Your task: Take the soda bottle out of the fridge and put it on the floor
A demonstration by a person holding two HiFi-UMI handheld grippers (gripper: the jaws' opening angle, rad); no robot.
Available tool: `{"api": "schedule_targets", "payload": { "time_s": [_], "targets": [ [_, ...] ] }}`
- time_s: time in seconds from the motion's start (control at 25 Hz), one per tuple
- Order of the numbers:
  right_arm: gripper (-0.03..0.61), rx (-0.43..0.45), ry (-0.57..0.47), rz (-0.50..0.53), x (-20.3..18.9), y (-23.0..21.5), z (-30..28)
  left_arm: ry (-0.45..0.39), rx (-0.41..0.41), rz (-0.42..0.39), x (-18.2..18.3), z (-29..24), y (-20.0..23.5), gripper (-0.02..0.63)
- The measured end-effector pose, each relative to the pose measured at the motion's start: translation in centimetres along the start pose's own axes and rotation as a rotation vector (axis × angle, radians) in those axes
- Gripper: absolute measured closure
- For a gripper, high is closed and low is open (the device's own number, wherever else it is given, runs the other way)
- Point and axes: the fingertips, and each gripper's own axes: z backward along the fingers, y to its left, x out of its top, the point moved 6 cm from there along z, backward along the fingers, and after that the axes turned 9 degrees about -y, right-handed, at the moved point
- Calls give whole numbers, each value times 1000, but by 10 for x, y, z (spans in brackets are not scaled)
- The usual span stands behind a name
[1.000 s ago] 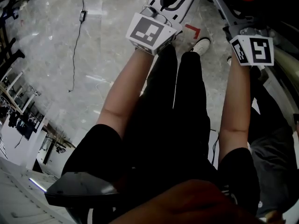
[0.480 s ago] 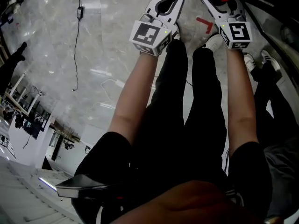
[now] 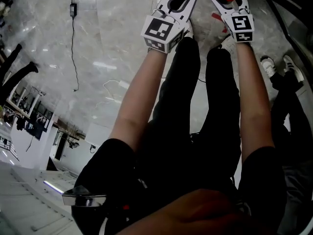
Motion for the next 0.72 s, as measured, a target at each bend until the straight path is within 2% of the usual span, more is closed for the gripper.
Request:
{"api": "schedule_targets", "payload": {
  "time_s": [0.24, 0.44, 0.6, 0.72],
  "targets": [
    [259, 51, 81, 19, -66, 0, -39, 45, -11, 12, -44, -9, 9, 609],
    [259, 54, 144, 35, -111, -5, -57, 66, -23, 24, -62, -11, 9, 609],
    [259, 82, 216, 116, -139, 2, -68, 70, -29, 30, -68, -7, 13, 609],
    [259, 99, 231, 167, -149, 12, -71, 73, -32, 27, -67, -3, 17, 609]
  ]
}}
